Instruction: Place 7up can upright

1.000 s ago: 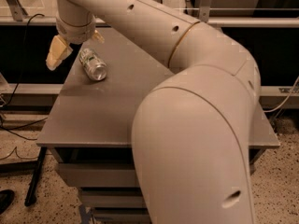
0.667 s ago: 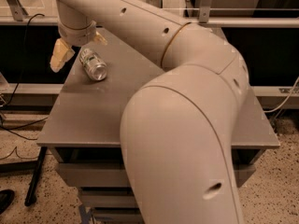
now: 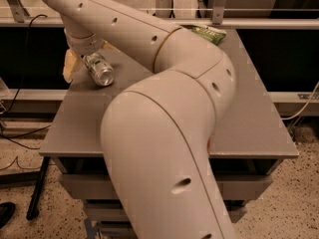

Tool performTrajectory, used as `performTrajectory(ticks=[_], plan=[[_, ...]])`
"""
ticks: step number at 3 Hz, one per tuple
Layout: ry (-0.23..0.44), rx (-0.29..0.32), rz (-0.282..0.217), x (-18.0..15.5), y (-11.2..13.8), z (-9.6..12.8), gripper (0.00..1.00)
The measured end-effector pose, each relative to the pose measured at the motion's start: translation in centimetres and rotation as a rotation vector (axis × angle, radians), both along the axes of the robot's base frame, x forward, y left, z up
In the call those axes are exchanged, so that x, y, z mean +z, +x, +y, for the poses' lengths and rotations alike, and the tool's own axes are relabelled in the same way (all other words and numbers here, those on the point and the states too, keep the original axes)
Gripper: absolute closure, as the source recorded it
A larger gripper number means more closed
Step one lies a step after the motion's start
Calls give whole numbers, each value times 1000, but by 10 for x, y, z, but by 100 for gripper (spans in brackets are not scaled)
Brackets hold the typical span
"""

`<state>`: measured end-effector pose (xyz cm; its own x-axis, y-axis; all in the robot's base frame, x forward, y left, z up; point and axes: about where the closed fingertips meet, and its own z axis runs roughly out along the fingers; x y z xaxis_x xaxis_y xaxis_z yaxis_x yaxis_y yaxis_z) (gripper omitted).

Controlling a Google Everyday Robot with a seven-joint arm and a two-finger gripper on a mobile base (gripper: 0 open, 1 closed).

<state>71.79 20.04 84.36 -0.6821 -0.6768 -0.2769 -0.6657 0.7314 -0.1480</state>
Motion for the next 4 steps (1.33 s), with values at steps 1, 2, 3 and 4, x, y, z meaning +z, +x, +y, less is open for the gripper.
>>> performTrajectory(ticks=[1, 2, 3, 4], plan=[[-33, -37, 4, -7, 6, -10, 18], [-48, -56, -7, -7, 12, -16, 42], [-31, -60, -36, 5, 17, -21, 65], [61, -24, -92, 35, 23, -32, 89]])
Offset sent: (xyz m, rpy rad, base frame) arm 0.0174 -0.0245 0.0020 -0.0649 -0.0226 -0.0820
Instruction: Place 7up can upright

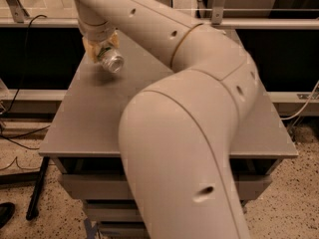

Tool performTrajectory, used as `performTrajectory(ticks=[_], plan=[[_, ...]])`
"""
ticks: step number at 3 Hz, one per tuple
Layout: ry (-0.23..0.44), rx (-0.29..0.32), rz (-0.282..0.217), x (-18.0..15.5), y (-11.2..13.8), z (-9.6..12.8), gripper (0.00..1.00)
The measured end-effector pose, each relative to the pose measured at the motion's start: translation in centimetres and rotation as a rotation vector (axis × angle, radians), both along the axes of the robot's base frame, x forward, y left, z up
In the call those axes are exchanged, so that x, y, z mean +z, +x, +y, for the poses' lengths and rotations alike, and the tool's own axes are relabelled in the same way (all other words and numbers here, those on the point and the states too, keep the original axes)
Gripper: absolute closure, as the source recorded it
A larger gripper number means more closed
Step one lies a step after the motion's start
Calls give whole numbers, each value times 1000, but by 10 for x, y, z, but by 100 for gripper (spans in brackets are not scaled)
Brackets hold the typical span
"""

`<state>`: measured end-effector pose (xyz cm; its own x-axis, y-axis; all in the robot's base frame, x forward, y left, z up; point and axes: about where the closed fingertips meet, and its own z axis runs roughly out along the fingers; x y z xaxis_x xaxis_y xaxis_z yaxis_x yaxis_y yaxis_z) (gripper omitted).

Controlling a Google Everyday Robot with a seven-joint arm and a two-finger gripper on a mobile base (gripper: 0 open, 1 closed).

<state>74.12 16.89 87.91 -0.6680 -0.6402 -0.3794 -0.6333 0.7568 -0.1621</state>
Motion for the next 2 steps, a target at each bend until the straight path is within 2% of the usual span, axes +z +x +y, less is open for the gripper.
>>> performTrajectory(ticks=[1, 2], plan=[[147, 101, -88, 40, 1, -16, 100], [316, 200, -173, 68, -5, -39, 100]])
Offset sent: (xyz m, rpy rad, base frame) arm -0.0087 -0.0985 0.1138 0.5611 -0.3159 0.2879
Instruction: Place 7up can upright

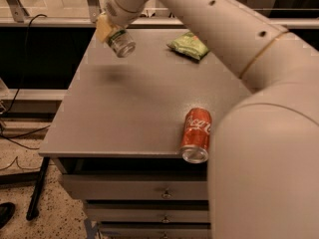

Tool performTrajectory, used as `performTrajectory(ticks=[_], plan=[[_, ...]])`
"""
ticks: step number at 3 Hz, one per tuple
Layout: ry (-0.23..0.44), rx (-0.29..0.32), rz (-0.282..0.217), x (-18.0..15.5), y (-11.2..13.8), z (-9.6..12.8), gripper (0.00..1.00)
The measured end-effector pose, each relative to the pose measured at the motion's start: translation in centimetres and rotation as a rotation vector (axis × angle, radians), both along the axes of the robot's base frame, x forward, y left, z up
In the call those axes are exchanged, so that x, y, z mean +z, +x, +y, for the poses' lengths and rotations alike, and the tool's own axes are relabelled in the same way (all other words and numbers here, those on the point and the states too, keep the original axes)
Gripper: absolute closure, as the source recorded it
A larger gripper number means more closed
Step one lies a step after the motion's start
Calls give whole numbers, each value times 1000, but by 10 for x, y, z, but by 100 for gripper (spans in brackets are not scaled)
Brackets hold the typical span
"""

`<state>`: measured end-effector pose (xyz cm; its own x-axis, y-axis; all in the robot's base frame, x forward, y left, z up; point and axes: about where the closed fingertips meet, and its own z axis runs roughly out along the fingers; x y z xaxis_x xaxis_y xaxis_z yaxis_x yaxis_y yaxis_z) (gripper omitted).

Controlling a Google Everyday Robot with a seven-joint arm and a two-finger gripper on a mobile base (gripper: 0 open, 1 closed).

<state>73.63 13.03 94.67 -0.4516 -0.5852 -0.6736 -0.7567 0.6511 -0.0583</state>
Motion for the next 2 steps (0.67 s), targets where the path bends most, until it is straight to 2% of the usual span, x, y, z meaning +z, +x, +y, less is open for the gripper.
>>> performTrajectory(ticks=[1, 2], plan=[[147, 86, -95, 21, -12, -22, 100], [148, 80, -155, 28, -10, -66, 100]])
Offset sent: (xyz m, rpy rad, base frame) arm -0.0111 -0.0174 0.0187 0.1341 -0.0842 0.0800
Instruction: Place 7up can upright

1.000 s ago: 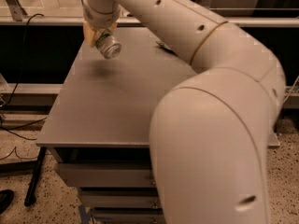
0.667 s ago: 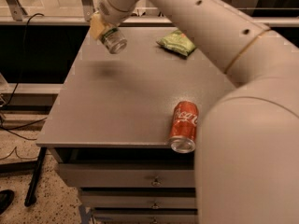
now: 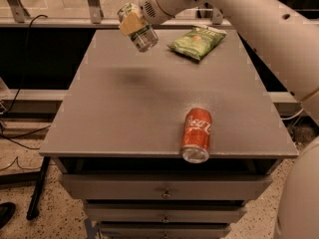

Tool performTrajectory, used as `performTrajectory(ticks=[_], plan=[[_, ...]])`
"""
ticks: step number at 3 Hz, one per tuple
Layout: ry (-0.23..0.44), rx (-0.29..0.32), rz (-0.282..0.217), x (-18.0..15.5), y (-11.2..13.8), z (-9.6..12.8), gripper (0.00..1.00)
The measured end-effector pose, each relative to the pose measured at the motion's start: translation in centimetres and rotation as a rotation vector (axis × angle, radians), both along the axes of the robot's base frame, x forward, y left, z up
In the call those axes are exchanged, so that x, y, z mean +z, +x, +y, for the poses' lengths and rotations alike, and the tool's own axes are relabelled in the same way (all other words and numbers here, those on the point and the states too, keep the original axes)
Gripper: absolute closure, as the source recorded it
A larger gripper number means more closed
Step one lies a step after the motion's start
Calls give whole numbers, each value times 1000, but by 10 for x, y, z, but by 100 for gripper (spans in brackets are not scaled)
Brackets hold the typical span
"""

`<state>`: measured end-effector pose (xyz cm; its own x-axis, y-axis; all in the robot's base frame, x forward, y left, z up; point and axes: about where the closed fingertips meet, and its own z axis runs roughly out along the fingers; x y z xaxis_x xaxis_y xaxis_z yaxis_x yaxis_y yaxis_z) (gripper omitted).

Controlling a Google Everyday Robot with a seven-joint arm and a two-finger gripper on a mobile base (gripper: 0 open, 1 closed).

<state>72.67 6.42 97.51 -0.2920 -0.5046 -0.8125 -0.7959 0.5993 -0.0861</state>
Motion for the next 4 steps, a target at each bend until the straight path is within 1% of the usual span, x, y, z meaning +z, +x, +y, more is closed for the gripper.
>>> performTrajectory(ticks=[1, 2, 3, 4], plan=[[9, 13, -5, 1, 3, -2, 100], [-41, -1, -39, -1, 18, -44, 100], [-41, 9, -76, -11, 28, -97, 100], [50, 27, -86, -32, 29, -136, 100]])
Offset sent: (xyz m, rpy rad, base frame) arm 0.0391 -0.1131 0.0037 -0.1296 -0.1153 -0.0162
